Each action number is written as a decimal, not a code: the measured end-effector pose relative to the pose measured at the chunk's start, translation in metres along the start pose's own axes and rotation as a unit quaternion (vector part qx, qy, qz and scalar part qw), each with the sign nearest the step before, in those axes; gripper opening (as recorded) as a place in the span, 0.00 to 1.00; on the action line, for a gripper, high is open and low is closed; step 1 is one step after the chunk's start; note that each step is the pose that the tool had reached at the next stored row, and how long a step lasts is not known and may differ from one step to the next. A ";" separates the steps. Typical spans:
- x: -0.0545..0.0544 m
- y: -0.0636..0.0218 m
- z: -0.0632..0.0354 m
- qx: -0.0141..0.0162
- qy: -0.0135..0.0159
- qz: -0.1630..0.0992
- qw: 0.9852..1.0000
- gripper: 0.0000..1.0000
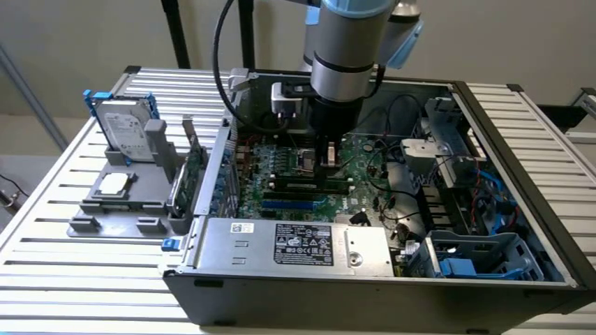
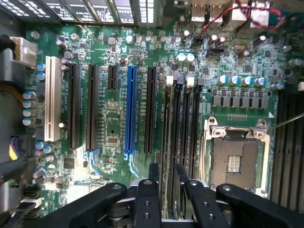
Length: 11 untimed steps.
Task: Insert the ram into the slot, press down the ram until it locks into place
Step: 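Insert the ram into the slot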
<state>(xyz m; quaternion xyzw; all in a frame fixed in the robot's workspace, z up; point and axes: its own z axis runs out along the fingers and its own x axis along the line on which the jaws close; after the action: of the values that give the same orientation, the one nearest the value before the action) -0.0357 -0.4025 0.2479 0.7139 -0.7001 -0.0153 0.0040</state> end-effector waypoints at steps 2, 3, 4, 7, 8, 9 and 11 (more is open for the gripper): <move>0.000 0.0014 -0.0076 0.000 0.000 0.000 1.000 0.27; 0.001 0.0020 -0.0099 0.000 0.000 0.000 1.000 0.27; 0.001 0.0023 -0.0105 0.000 0.000 0.000 1.000 0.25; 0.001 0.0023 -0.0105 0.000 0.000 0.000 1.000 0.13; 0.001 0.0023 -0.0105 0.000 0.000 0.000 1.000 0.13; 0.001 0.0023 -0.0106 0.000 0.000 0.000 1.000 0.11; 0.001 0.0023 -0.0106 0.000 0.000 0.000 1.000 0.11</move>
<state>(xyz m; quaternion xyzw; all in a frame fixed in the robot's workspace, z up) -0.0378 -0.4034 0.2585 0.7138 -0.7002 -0.0154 0.0039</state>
